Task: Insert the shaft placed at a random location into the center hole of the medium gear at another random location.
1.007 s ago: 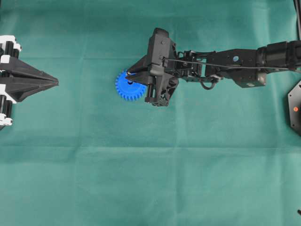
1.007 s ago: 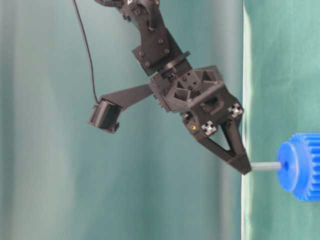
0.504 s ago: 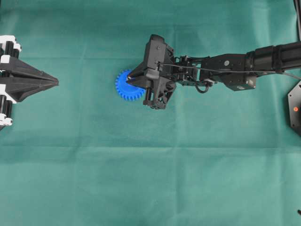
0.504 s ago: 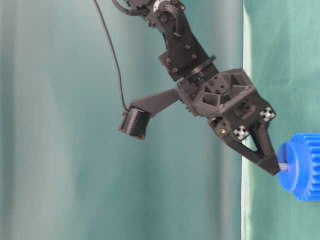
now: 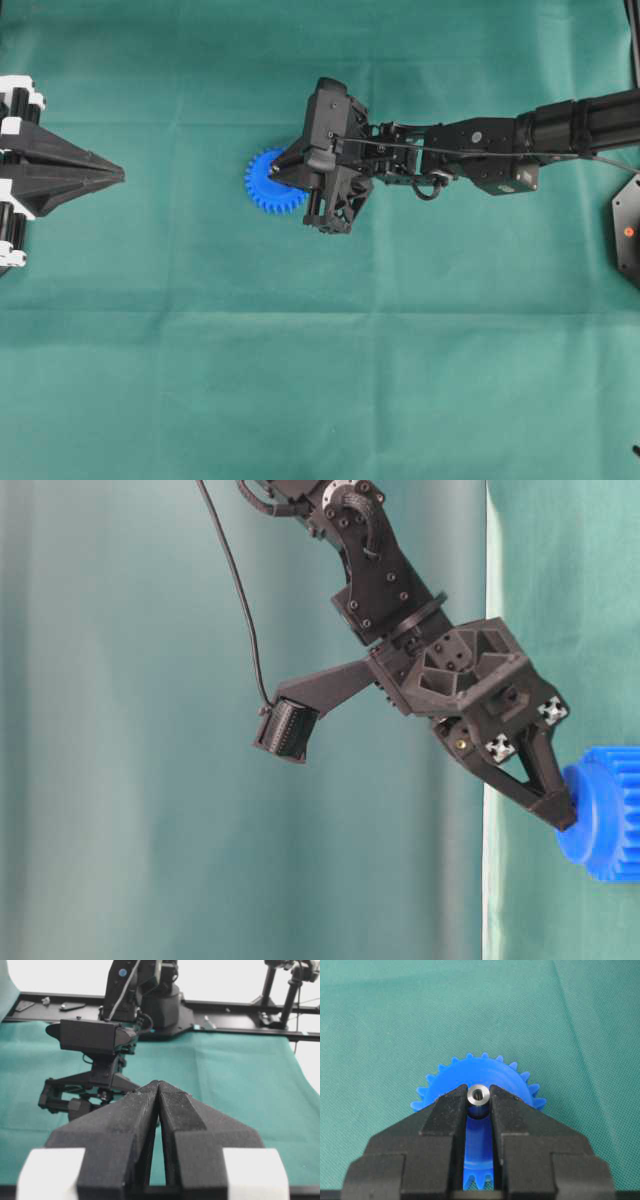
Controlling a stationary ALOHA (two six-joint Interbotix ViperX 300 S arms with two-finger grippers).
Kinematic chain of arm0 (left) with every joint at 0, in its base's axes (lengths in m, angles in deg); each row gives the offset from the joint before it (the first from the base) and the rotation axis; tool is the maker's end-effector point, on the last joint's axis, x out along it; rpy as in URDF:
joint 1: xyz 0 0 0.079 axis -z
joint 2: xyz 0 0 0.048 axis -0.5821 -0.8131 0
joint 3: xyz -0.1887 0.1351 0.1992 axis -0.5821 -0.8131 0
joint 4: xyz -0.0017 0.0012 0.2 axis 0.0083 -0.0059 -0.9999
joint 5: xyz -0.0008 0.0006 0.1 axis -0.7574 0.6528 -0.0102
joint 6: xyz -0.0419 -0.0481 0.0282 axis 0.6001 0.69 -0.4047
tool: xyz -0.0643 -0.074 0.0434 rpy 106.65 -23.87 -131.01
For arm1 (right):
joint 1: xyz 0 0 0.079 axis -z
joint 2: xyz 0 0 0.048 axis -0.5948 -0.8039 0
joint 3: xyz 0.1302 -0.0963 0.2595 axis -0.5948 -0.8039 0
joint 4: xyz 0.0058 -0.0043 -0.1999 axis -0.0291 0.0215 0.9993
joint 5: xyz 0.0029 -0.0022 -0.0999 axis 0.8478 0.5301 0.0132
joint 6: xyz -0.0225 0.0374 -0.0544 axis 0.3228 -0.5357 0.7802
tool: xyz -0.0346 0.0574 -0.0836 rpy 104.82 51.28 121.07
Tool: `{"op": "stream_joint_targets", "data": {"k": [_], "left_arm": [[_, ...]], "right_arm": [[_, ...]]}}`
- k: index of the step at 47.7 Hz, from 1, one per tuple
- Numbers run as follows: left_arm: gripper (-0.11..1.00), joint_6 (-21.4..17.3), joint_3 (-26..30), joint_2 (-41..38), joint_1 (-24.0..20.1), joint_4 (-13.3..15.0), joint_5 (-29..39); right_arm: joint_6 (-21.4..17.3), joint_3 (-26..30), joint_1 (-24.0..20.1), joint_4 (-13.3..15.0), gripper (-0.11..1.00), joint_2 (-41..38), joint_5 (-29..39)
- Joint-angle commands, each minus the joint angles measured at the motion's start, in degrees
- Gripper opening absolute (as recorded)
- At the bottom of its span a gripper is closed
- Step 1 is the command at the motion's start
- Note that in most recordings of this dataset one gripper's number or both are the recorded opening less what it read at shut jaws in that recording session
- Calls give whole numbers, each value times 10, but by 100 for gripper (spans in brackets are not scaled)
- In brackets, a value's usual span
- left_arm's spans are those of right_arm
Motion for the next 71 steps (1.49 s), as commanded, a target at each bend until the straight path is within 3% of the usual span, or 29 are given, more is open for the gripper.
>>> {"op": "stream_joint_targets", "data": {"k": [1,9,11,20,23,30,49,71], "left_arm": [[0,1,12,-4,1,-1,-4],[0,1,12,-4,1,-1,-4],[0,1,11,-4,1,-1,-4],[0,1,12,-4,1,-2,-4],[0,1,12,-4,1,-1,-4],[0,1,11,-4,1,-1,-4],[0,1,12,-4,1,-1,-4],[0,1,12,-4,1,-1,-4]], "right_arm": [[-1,11,-3,-2,14,8,6],[-5,11,-2,-2,15,8,9],[-7,11,-3,-2,20,8,9],[-11,12,-2,-2,72,18,8],[-11,11,-3,-2,84,21,9],[-11,9,-3,-2,72,35,11],[-7,-22,-3,3,74,127,27],[-11,-49,-5,1,74,146,46]]}}
